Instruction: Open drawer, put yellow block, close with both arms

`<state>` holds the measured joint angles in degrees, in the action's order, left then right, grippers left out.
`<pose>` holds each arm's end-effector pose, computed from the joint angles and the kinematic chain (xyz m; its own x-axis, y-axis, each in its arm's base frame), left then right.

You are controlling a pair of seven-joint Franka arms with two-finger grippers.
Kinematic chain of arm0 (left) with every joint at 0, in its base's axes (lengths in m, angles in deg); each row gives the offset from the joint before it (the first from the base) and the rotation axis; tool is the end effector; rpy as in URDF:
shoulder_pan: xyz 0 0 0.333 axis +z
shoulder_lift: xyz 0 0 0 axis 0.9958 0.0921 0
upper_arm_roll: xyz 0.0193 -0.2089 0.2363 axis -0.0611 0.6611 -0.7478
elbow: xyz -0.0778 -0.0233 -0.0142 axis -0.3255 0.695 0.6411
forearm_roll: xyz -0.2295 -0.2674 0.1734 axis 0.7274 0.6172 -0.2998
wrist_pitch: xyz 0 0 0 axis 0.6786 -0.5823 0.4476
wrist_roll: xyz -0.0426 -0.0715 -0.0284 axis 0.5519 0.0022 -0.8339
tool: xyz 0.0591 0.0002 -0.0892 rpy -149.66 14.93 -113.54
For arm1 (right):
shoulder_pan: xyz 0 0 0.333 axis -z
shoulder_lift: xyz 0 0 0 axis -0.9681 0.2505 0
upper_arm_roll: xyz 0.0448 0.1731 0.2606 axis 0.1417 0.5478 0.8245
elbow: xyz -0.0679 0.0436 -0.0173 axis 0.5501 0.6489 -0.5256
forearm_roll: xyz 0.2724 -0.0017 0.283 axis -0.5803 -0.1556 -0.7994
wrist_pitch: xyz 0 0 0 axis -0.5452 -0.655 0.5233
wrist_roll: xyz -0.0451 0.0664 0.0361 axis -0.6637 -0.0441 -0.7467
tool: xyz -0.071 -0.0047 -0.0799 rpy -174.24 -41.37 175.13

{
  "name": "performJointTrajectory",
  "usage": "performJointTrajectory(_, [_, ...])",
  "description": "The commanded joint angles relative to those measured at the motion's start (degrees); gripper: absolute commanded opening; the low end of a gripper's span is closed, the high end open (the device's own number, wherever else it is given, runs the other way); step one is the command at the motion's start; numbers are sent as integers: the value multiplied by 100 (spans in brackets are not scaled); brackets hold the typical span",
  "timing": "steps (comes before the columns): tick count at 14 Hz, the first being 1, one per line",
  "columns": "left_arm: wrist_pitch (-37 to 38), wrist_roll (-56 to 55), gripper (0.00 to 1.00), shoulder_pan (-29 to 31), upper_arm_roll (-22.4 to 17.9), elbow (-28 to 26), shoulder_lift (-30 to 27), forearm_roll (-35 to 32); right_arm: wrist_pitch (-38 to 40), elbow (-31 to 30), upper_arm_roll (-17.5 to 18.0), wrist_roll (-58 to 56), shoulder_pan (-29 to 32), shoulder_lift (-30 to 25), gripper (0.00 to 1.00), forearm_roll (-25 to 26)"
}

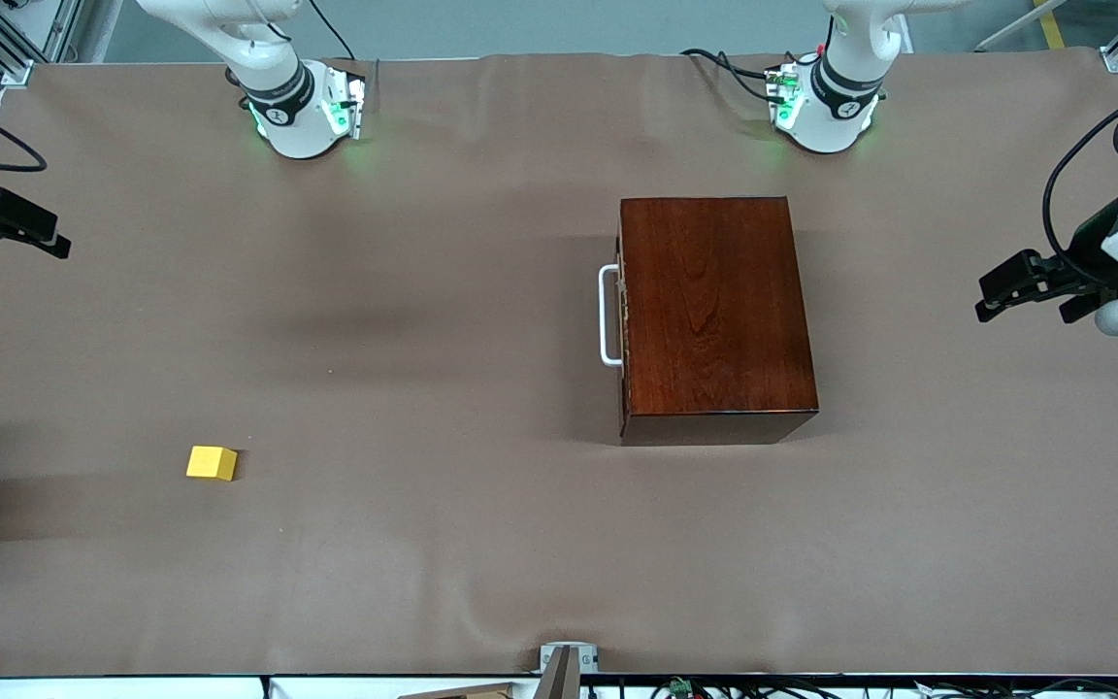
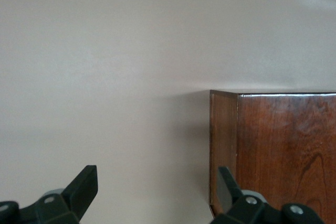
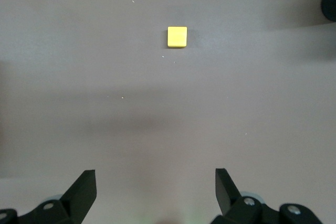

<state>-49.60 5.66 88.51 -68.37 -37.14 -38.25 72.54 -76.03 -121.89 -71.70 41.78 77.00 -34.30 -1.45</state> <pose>0.5850 -0.0301 0.5961 0.9972 -0.0008 0.0743 -0.0045 -0.9987 0.0503 0.5441 -0.0431 0.6342 0.9983 -0.0200 -0.0541 -0.0220 -0.9991 -0.0367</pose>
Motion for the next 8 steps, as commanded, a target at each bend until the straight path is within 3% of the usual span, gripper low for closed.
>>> performJointTrajectory(1, [128, -59, 100, 34, 31, 17, -115, 30, 19, -51, -1, 26, 7, -68, 100, -19])
performJointTrajectory(8, [102, -50, 100, 25, 22, 44, -37, -118, 19, -51, -1, 26, 7, -68, 100, -19])
